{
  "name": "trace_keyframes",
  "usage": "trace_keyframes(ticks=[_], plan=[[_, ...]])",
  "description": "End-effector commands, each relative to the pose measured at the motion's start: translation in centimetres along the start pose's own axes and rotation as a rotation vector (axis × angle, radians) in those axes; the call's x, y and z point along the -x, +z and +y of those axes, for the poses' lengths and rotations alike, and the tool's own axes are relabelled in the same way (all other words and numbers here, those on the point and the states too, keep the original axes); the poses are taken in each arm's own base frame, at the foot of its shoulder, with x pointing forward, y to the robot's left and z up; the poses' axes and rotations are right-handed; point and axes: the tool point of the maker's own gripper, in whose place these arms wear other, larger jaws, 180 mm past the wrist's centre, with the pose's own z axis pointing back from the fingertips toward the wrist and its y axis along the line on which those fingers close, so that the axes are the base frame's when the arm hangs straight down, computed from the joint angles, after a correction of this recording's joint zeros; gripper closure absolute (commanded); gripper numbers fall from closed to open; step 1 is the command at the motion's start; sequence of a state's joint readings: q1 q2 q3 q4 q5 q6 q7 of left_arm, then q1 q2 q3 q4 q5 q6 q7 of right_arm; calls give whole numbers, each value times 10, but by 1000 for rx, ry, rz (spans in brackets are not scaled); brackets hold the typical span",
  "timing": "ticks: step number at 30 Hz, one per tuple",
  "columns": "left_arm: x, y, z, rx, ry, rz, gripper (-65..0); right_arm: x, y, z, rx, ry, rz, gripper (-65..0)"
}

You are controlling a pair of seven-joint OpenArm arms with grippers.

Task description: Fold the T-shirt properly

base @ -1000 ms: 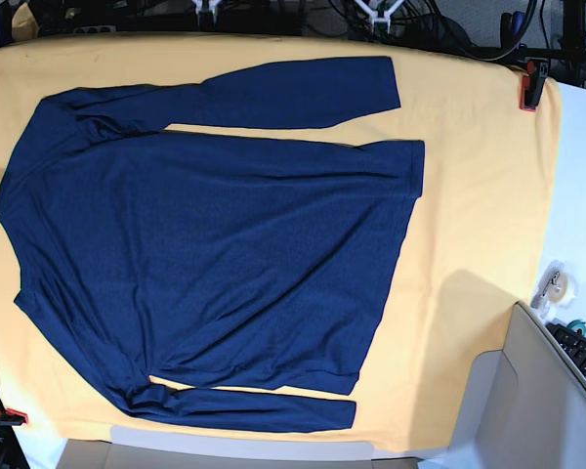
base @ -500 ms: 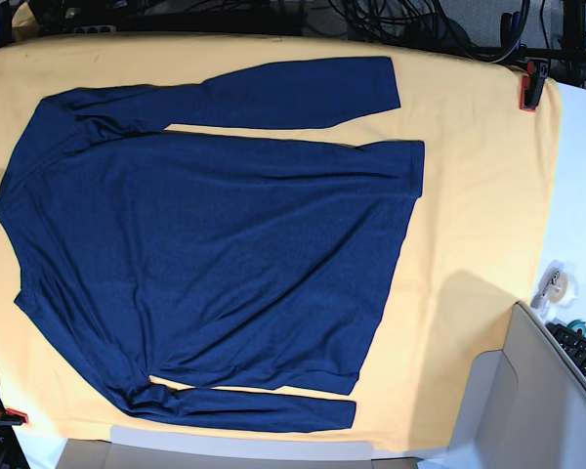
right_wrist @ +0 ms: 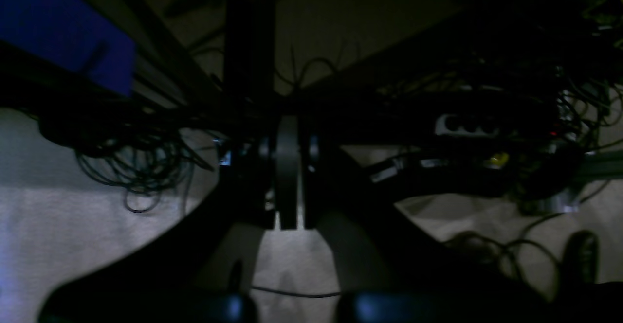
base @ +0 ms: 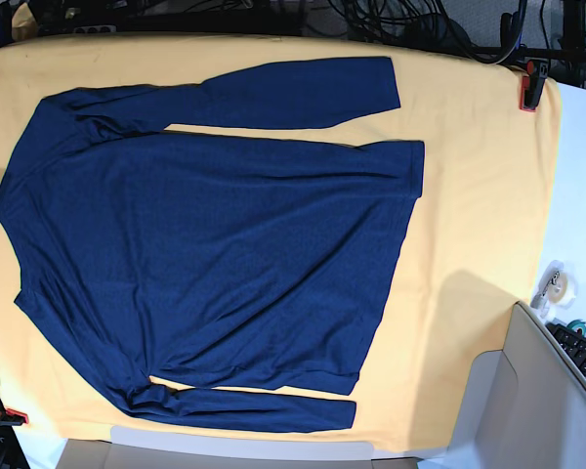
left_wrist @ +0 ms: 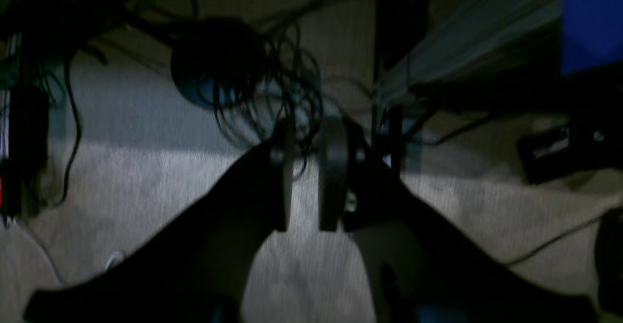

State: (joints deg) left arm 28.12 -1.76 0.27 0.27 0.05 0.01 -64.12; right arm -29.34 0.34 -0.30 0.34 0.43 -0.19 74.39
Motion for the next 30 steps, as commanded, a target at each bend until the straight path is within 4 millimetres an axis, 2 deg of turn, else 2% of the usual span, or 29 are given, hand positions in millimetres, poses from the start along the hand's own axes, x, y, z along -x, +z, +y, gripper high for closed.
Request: trace_keyframes(ticks=[1,4,6,8,10,12,15,18,21,24,30], plan=[[-1,17,2,1,-6,-44,-95,-1,8,-2,3,5,-17,-2],[-11,30,9,2,-24,-122,-95,-13,8,-13,6,26,-75,-2],[-10,29,10,22,-40,-118,-95,-29,8,-16,7,30,-148,-2],[-19,25,14,31,-57,-158,-95,-43,14,-20,6,39,-205,-2],[-23,32,17,33,-66,-187,-95,-55,18,-22,9,41,-250,-2],[-34,40,17,38,-70,-242,-95,-66,22,-33,44,49,-288,-2],[-63,51,16,44,-77,-362,-96,-82,26,-47,94,61,-341,-2],[-88,61,16,44,-83,-435,-98,-103,31,-52,104,72,-409,-4],[-108,58,17,43,-91,-432,-115,-122,35,-53,99,81,-469,-5],[-136,55,18,46,-106,-444,-118,-138,38,-53,95,86,-517,-6],[-189,51,15,45,-112,-467,-118,-167,34,-64,124,100,-524,-6]])
